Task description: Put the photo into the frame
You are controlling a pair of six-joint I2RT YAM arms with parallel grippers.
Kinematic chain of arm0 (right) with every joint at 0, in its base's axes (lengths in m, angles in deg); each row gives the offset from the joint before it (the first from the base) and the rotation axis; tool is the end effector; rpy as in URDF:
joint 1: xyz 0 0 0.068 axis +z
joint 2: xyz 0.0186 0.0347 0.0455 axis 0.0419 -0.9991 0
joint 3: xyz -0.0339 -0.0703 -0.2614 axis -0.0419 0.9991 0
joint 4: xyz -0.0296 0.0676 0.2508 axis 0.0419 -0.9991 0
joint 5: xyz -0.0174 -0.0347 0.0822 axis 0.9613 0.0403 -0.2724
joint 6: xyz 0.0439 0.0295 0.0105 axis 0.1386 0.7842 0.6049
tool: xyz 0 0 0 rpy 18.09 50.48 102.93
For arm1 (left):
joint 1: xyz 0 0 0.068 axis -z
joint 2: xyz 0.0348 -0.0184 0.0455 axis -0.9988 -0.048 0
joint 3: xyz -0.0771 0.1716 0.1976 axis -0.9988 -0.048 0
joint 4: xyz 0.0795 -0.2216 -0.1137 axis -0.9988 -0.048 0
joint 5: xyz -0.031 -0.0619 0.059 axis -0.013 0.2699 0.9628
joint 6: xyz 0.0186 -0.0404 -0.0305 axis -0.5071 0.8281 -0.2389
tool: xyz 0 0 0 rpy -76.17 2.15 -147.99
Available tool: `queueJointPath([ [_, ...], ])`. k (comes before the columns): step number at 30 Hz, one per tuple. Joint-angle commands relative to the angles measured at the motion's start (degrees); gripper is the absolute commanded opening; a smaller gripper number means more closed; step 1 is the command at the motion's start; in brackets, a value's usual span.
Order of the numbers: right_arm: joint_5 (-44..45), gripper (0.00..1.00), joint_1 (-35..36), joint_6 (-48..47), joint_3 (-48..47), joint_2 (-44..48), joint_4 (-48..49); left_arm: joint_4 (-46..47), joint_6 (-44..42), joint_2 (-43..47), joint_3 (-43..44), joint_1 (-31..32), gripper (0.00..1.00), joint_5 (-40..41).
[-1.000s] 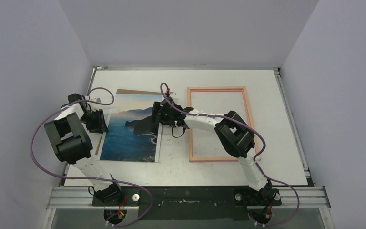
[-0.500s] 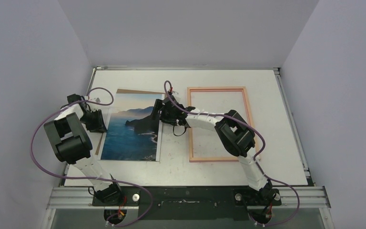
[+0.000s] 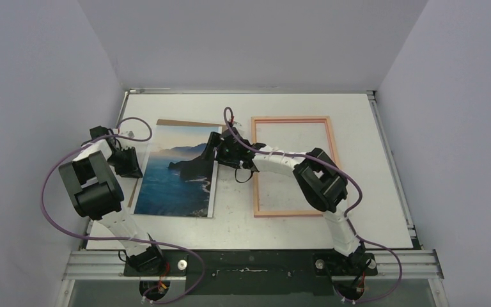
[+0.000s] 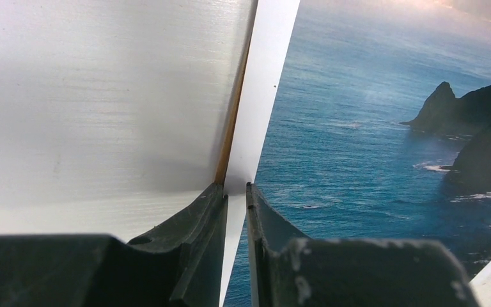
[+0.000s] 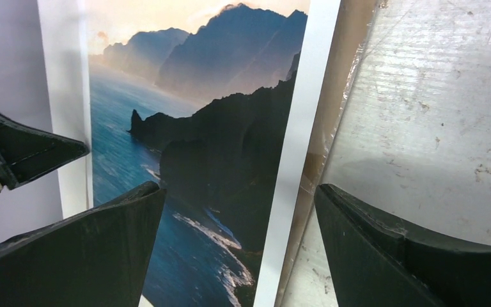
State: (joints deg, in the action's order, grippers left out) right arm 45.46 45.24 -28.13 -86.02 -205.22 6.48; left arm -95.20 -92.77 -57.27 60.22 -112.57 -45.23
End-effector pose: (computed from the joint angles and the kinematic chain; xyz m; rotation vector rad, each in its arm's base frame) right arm 0.3225 0.3586 0.1672 0.1271 2.4691 1.0124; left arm 0.3186 0.1389 0.1606 -0.2645 2.7960 -0.2997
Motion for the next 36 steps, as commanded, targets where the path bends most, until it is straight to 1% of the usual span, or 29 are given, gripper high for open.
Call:
queueJointPath([
  [1,-2.5,0.90,1.2,1.1,0.2,6.4,5.3,1.1,0.4,-0.6,-1.2,0.4,0.16,-1.9],
  [6,-3.7,0.90,1.4,1.6,1.2,7.5,6.9,1.1,0.3,-0.7,-1.3,0.6,0.15,-2.0],
  [8,-5.1,0.90,1.4,2.2,2.2,8.0,9.2,1.0,0.3,-0.7,-1.2,0.7,0.15,-2.0],
  [11,-10.6,0.90,1.2,4.5,5.5,9.4,18.8,0.9,0.2,-0.8,-1.2,0.7,0.15,-2.1],
  [14,-14.3,0.90,1.2,6.2,8.4,10.3,29.7,0.9,0.3,-1.0,-1.2,0.8,0.15,-2.1],
  [18,-17.2,0.90,1.2,6.8,8.5,8.9,32.7,0.8,0.3,-1.2,-1.3,0.8,0.15,-2.1],
  [23,-19.5,0.90,0.9,12.1,11.6,6.1,41.2,0.5,0.4,-1.1,-1.1,0.8,0.14,-2.3],
  [25,-19.4,0.90,0.7,12.2,11.7,6.0,41.4,0.3,0.4,-0.8,-1.0,0.8,0.14,-2.4],
  [31,-17.7,0.90,-0.7,9.0,11.7,9.5,37.1,0.3,0.2,-0.4,-1.0,0.8,0.14,-1.4],
  [33,-17.2,0.92,-1.0,8.6,12.0,10.4,36.2,0.4,0.2,-0.4,-0.9,0.8,0.14,-1.1],
  [36,-16.5,0.99,-1.1,8.0,12.2,10.8,35.3,0.7,0.3,-0.4,-1.2,0.8,0.14,-1.0],
])
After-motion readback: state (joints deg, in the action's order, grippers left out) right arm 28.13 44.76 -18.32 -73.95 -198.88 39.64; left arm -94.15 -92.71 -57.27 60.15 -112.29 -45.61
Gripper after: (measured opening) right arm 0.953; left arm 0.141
